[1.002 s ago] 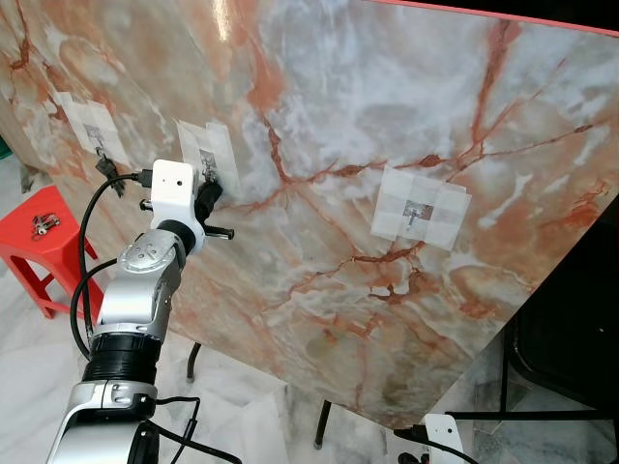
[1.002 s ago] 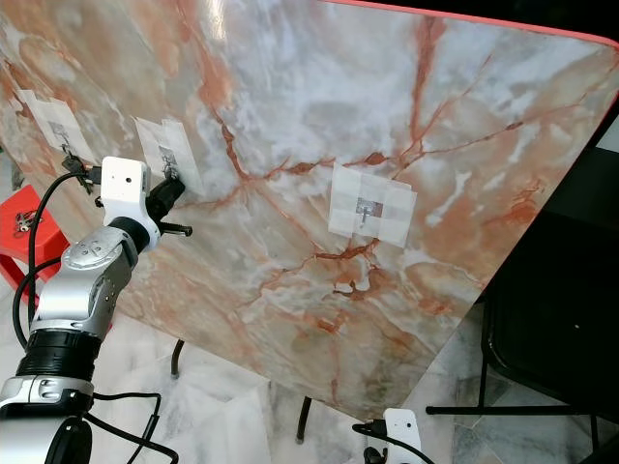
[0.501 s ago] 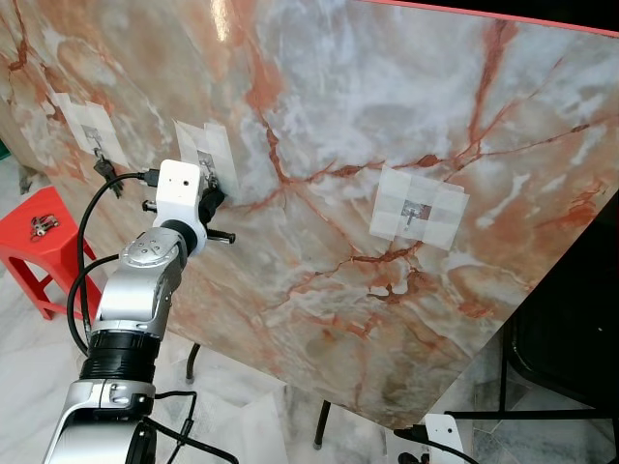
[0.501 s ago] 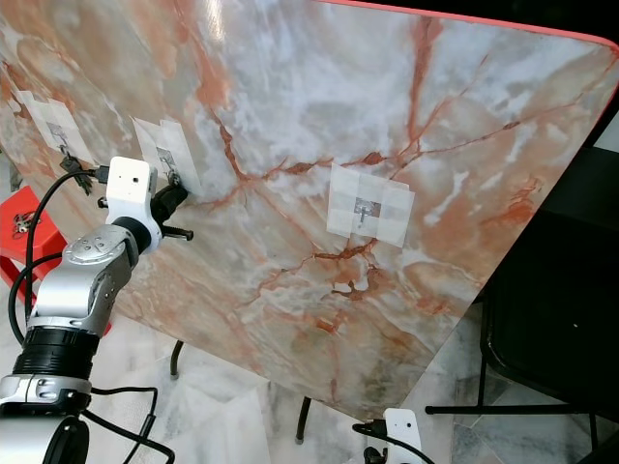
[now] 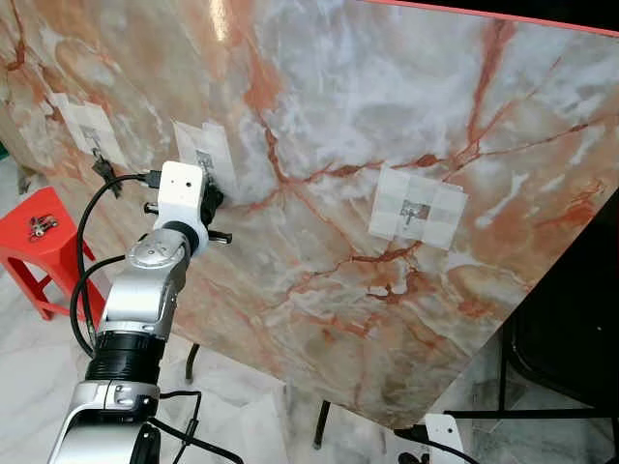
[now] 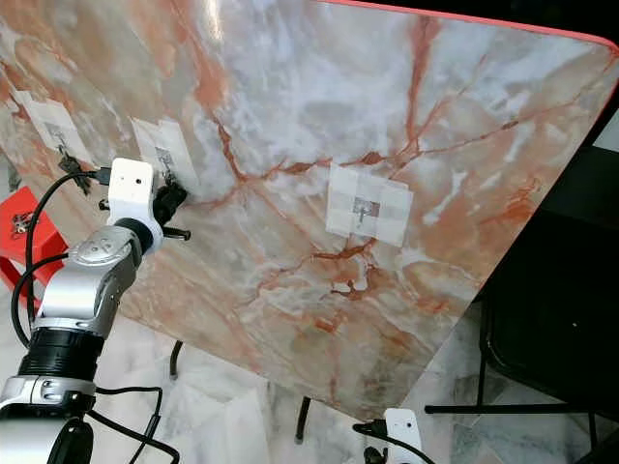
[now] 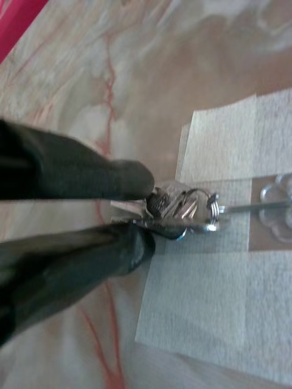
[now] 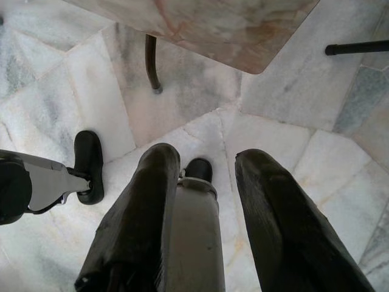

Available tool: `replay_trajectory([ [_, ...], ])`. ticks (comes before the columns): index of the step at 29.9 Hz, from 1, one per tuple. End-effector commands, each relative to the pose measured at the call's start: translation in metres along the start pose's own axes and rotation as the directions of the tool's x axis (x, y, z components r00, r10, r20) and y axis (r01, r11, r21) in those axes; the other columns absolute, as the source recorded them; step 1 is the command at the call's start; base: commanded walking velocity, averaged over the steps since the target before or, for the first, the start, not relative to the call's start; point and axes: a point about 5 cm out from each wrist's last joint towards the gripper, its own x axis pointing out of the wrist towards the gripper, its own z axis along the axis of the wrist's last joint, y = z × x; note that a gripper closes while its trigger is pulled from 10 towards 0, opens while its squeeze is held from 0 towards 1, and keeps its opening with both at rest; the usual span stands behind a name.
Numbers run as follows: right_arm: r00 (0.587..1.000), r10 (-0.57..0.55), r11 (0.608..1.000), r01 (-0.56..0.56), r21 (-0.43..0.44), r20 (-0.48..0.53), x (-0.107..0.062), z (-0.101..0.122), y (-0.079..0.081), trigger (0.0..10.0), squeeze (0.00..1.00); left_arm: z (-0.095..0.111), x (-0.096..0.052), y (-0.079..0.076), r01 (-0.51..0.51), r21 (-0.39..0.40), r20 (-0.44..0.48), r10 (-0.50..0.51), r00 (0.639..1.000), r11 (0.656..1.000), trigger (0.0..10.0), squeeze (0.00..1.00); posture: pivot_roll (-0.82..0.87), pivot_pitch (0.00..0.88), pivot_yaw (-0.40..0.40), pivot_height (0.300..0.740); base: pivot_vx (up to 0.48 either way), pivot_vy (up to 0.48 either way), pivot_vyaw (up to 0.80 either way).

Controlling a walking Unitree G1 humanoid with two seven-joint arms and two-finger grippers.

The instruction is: Hang keys on a hook

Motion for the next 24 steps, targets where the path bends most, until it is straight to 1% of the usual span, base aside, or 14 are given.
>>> replay_trajectory([
  [1,1.0,-0.005,1.0,0.005,-0.004,-0.008,-0.001,-0.002,-0.002,10.0,0.0,0.001,-0.002,-0.002,0.005,0.006,0.015,-0.005,1.0,1.0,10.0,1.0,0.09,0.056,-0.069,0.723,0.0,0.0,0.0],
  [6,1.0,-0.007,1.0,0.006,-0.005,-0.007,-0.001,-0.002,-0.002,10.0,0.0,0.002,-0.003,-0.006,0.017,-0.01,0.03,-0.017,0.999,1.0,10.0,1.0,0.09,0.057,-0.069,0.723,0.0,0.0,0.0],
  [13,1.0,-0.009,1.0,0.009,-0.004,-0.005,0.0,-0.002,-0.002,10.0,0.0,0.004,-0.006,-0.012,0.045,-0.01,0.05,-0.044,0.998,0.999,10.0,1.0,0.09,0.056,-0.068,0.723,0.0,0.0,0.0],
  [18,1.0,-0.01,1.0,0.01,-0.005,-0.006,0.0,-0.002,-0.002,10.0,0.0,0.002,-0.009,-0.015,0.047,-0.016,0.049,-0.047,0.998,0.999,10.0,1.0,0.09,0.055,-0.067,0.723,0.0,0.0,0.0],
  [24,1.0,-0.008,1.0,0.008,-0.005,-0.005,0.0,-0.002,-0.002,10.0,0.0,-0.001,-0.014,-0.023,0.087,-0.031,0.043,-0.086,0.995,0.996,10.0,1.0,0.09,0.056,-0.068,0.723,0.0,0.0,0.0],
])
